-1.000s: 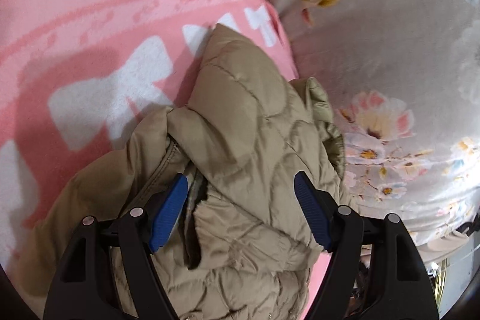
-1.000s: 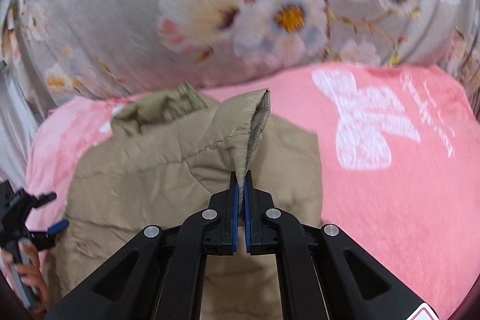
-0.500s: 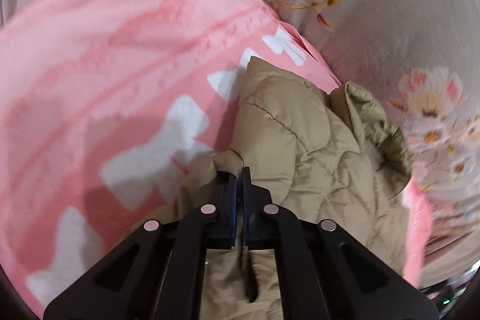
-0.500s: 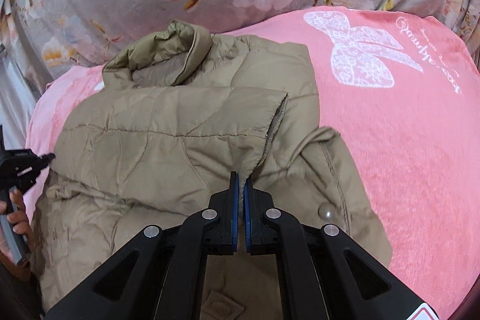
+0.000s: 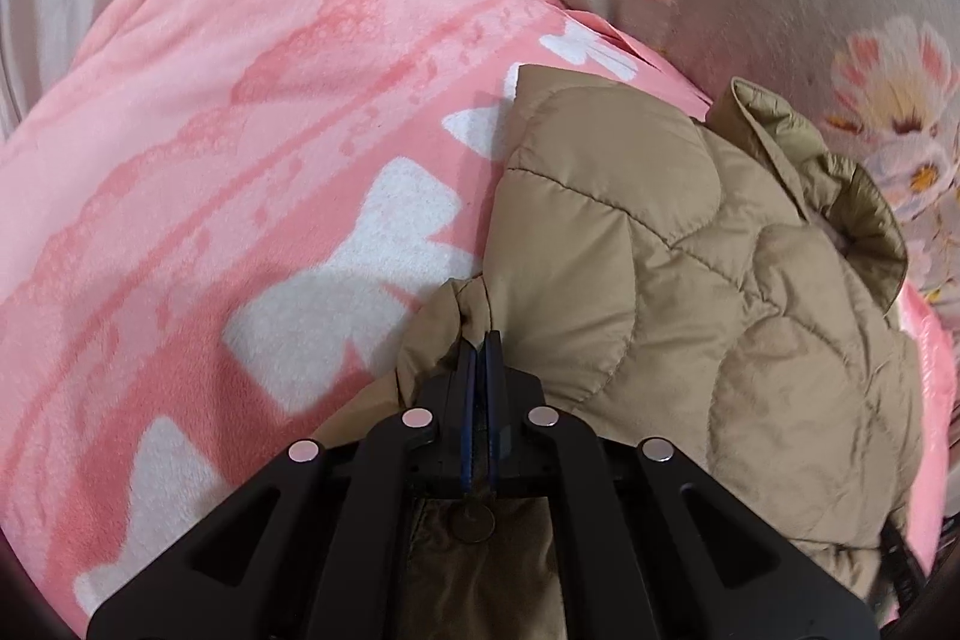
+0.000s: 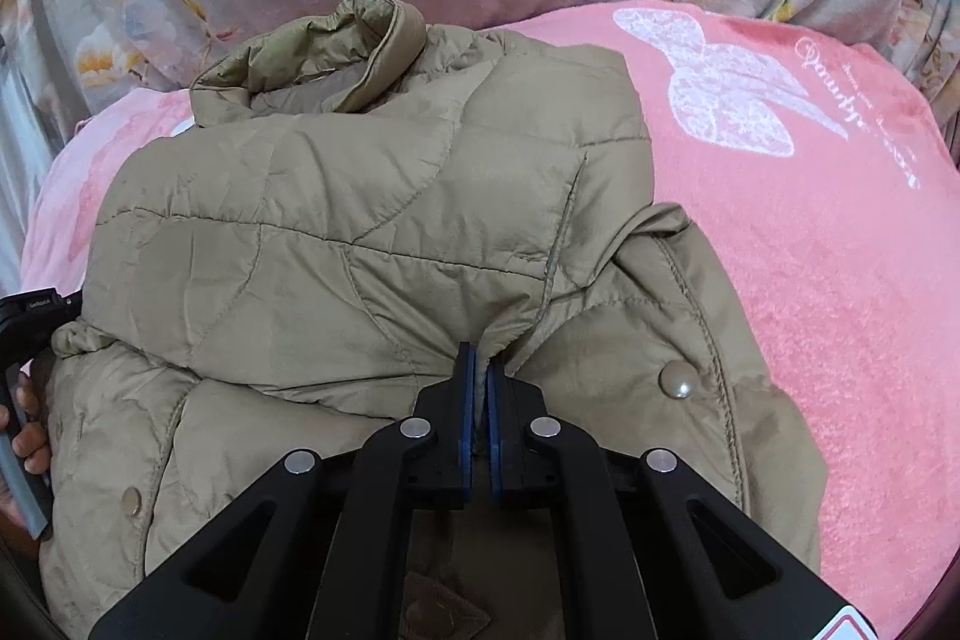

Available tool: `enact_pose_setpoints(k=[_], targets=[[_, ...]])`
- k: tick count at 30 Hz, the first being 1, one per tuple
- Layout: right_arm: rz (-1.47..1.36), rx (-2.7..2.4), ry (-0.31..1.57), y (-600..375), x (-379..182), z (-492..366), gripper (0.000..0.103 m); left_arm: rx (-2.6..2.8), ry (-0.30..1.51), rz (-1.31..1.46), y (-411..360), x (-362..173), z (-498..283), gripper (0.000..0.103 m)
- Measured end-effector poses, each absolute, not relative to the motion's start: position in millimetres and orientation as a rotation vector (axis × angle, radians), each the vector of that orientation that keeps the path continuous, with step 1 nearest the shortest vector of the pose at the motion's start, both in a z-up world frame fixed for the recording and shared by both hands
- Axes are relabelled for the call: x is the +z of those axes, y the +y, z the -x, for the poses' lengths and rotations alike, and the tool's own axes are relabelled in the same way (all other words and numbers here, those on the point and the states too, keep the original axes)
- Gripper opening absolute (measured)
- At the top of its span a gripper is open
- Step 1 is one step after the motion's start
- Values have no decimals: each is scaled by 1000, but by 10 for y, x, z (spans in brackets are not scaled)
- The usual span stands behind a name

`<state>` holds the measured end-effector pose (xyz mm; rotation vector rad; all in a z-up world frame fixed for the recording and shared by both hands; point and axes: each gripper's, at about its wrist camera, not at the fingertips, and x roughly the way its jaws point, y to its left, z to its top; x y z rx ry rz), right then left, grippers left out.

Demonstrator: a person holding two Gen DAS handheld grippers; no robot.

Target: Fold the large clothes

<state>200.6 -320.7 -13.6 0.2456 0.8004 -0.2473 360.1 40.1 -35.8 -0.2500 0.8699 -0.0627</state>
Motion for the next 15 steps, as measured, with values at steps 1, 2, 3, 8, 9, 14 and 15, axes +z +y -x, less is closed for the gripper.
enact_pose_setpoints(k=[1, 2, 3, 8, 9, 14, 15], targets=[[-251, -248, 802, -3223, -129, -2016, 2, -60, 869, 242, 388, -358, -3601, 2], [-272, -244, 812, -3259, -142, -2036, 1, -56, 868, 231, 374, -363, -3603, 2], [-290, -238, 822, -3283, -162, -2052, 1, -51, 867, 217, 358, -366, -3604, 2], [-268, -228, 866, -3264, -168, -2065, 2, -28, 864, 152, 283, -357, -3595, 2], [-274, -224, 872, -3271, -153, -2038, 2, -37, 866, 141, 293, -337, -3576, 3], [-306, -220, 862, -3369, 131, -1707, 18, -77, 859, 103, 447, -70, -3291, 12], [-299, -232, 834, -3394, 250, -1651, 19, -86, 841, 97, 464, 54, -3230, 16]])
